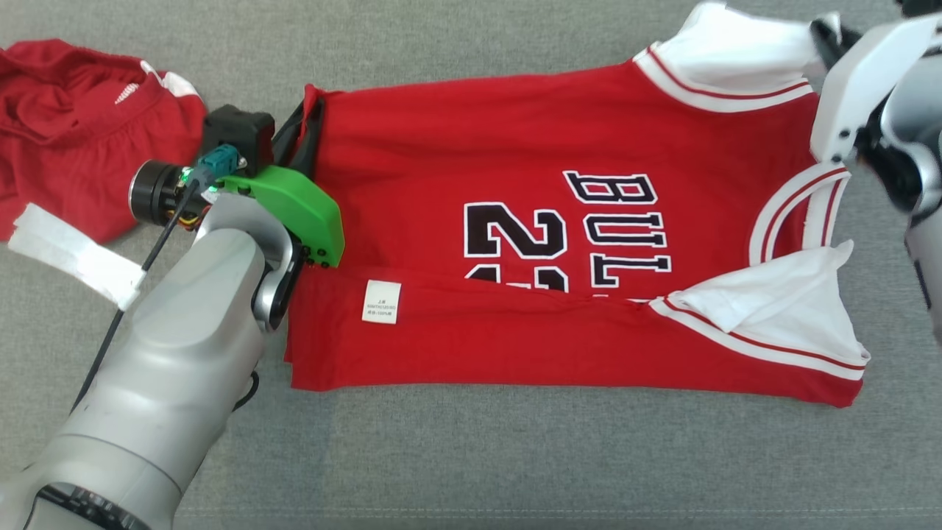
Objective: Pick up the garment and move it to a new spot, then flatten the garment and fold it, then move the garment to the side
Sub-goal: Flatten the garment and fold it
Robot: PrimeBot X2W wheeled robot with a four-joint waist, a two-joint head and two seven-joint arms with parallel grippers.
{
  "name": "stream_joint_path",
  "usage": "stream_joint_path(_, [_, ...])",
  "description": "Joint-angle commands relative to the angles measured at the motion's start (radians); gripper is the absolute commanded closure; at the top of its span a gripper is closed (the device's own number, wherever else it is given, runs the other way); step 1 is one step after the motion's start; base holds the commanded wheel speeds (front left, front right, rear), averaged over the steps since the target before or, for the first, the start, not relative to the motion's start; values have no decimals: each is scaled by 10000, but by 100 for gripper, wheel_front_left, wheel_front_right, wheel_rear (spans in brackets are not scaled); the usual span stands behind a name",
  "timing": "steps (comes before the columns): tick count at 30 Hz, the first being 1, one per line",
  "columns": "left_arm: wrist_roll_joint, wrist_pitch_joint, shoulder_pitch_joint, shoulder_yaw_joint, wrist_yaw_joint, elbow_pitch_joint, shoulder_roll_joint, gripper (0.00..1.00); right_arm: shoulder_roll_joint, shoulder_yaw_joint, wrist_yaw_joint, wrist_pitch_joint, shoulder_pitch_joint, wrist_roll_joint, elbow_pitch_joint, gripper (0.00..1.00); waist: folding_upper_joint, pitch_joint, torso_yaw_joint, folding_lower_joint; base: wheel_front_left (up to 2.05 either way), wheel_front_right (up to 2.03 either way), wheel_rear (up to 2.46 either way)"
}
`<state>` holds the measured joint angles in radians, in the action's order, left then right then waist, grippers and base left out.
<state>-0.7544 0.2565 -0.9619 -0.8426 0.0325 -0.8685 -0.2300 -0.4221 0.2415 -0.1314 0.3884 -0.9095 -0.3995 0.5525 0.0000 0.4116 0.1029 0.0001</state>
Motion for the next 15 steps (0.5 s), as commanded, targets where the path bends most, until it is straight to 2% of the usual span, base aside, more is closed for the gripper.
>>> stream_joint_path(1, [83, 62, 245, 13, 24, 101, -133, 100, -44, 47, 13, 78, 441, -228, -331, 100, 0, -371, -189, -1, 0, 0, 0])
stream_joint_path(4, [505, 91, 567, 39, -140, 557, -361, 100, -124, 144, 13, 345, 1403, -762, -1343, 100, 0, -557, -311, -1, 0, 0, 0])
stream_joint_path(7, [915, 83, 1090, 256, -99, 1176, -587, 100, -161, 68, 13, 586, 2311, -1094, -2321, 100, 0, -687, -437, -1, 0, 0, 0])
stream_joint_path(15, [1730, 86, 2392, 793, -131, 2059, -876, 100, -162, -494, 13, 1424, 4523, -1286, -4343, 100, 0, -923, -517, -1, 0, 0, 0])
